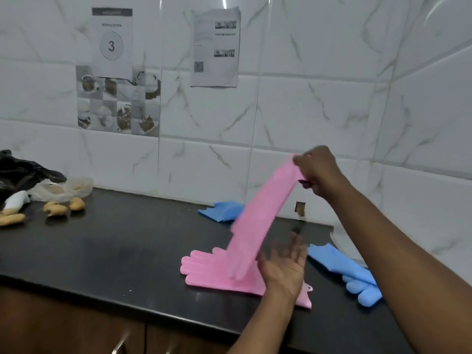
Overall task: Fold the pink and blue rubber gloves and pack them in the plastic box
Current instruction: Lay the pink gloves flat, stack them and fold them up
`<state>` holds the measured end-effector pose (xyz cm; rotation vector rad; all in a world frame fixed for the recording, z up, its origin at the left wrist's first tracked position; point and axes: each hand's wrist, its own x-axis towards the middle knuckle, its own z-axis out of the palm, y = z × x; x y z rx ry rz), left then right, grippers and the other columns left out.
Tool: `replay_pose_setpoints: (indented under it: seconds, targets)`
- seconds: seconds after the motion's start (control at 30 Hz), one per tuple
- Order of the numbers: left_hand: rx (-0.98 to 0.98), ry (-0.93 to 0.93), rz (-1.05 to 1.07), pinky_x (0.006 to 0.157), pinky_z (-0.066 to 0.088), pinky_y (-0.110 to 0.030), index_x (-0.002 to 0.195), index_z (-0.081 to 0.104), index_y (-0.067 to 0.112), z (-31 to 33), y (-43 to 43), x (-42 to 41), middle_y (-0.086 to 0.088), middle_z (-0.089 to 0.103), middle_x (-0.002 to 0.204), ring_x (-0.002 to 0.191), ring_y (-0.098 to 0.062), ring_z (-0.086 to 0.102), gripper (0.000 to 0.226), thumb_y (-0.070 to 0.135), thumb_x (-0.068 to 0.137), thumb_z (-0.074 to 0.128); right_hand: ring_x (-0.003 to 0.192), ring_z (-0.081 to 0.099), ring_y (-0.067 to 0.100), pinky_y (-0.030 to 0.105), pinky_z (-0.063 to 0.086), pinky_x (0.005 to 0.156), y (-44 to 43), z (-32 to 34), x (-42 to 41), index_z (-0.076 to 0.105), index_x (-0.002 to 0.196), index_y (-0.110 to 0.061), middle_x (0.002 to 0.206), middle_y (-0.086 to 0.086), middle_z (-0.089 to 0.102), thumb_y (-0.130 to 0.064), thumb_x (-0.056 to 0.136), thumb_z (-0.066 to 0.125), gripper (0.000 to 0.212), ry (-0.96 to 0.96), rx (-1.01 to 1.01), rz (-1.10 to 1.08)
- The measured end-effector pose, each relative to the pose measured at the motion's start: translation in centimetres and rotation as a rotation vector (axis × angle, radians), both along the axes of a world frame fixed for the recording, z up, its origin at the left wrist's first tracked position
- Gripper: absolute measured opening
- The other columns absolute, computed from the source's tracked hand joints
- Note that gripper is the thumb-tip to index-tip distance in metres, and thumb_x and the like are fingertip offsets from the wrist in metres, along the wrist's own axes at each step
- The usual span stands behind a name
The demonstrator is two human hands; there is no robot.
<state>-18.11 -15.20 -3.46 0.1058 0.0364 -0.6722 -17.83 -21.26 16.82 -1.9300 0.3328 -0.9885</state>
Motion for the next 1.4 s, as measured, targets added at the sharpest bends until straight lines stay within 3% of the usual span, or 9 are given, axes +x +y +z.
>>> replay_pose_setpoints:
  seconds: [0.07,0.17,0.27,0.4,0.53,0.8,0.9,1.03,1.4]
  targets:
    - [0.026,-0.017,0.184,0.103,0.041,-0.060,0.115,0.055,0.007,1.9,1.9,1.1,-0.026,0.061,0.114,0.108,-0.040,0.062,0.050,0.047,0.086,0.056,0.031,0.043,0.018,0.017,0.032,0.033,-2.5,-1.7,-1.3,0.058,0.077,0.006,0.064,0.021,0.050,-0.002,0.086,0.060,0.012,0.030,0.096,0.016]
    - [0.938,0.044,0.672,0.106,0.030,-0.055,0.109,0.041,0.018,5.9,1.7,2.9,-0.011,0.039,0.129,0.121,-0.026,0.044,0.033,0.033,0.087,0.059,0.038,0.043,0.016,0.019,0.033,0.038,-6.4,-6.3,-3.4,0.063,0.084,0.005,0.066,0.016,0.051,-0.011,0.094,0.058,0.020,0.128,0.140,0.033]
    - [1.144,-0.193,0.665,0.083,0.024,-0.052,0.100,0.046,0.011,7.0,2.7,4.8,-0.012,0.029,0.131,0.113,-0.035,0.030,0.027,0.002,0.076,0.037,0.053,0.045,0.022,0.025,0.039,0.044,-8.6,-11.1,-4.4,0.062,0.091,0.004,0.077,0.015,0.051,-0.018,0.098,0.053,0.025,0.163,0.198,-0.021]
    - [0.646,0.023,0.075,0.063,0.041,-0.042,0.092,0.049,0.019,1.2,6.8,3.4,-0.011,0.043,0.087,0.075,-0.027,0.046,0.032,0.034,0.102,0.022,0.057,0.052,0.026,0.021,0.043,0.035,-9.3,-14.7,-4.3,0.059,0.086,0.002,0.083,0.018,0.056,-0.015,0.098,0.050,0.022,0.194,0.325,-0.055]
    - [0.321,0.027,-0.102,0.085,0.050,-0.059,0.103,0.052,-0.001,0.2,11.4,6.8,-0.029,0.064,0.101,0.103,-0.040,0.059,0.064,0.061,0.087,0.049,0.055,0.055,0.026,0.022,0.044,0.034,-8.6,-14.9,-3.4,0.058,0.078,-0.004,0.080,0.017,0.057,-0.011,0.098,0.049,0.023,0.159,0.377,-0.061]
    - [0.940,-0.447,0.036,0.084,0.051,-0.043,0.096,0.056,-0.001,5.8,15.1,13.4,-0.017,0.064,0.086,0.078,-0.026,0.060,0.012,-0.001,0.095,0.044,0.094,0.061,0.039,0.059,0.056,0.076,-5.6,-12.9,-1.0,0.061,0.098,0.001,0.104,0.024,0.060,-0.012,0.094,0.059,0.013,0.099,0.341,0.004]
    - [1.271,-0.495,-0.030,0.087,0.055,-0.048,0.110,0.059,0.001,2.7,16.9,15.1,-0.018,0.064,0.102,0.087,-0.029,0.062,0.018,0.005,0.093,0.059,0.087,0.060,0.034,0.050,0.057,0.069,-5.3,-16.9,-0.6,0.057,0.100,0.004,0.099,0.022,0.057,-0.010,0.092,0.062,0.017,0.268,0.375,0.021]
    - [1.351,-0.402,-0.058,0.041,0.055,-0.039,0.112,0.054,0.003,-1.2,18.1,14.8,-0.015,0.061,0.084,0.070,-0.025,0.059,0.021,0.007,0.093,0.062,0.073,0.052,0.020,0.030,0.039,0.057,-5.0,-23.0,-0.9,0.057,0.102,0.007,0.096,0.016,0.060,-0.022,0.090,0.066,0.033,0.564,0.272,-0.118]
    - [1.562,-0.553,0.133,0.044,0.050,-0.028,0.091,0.067,0.000,-1.6,17.2,15.7,-0.014,0.063,0.077,0.060,-0.025,0.061,0.013,0.010,0.084,0.064,0.069,0.051,0.021,0.031,0.034,0.054,-5.3,-24.3,-0.9,0.061,0.087,0.004,0.082,0.017,0.060,-0.028,0.095,0.058,0.033,0.530,0.137,-0.169]
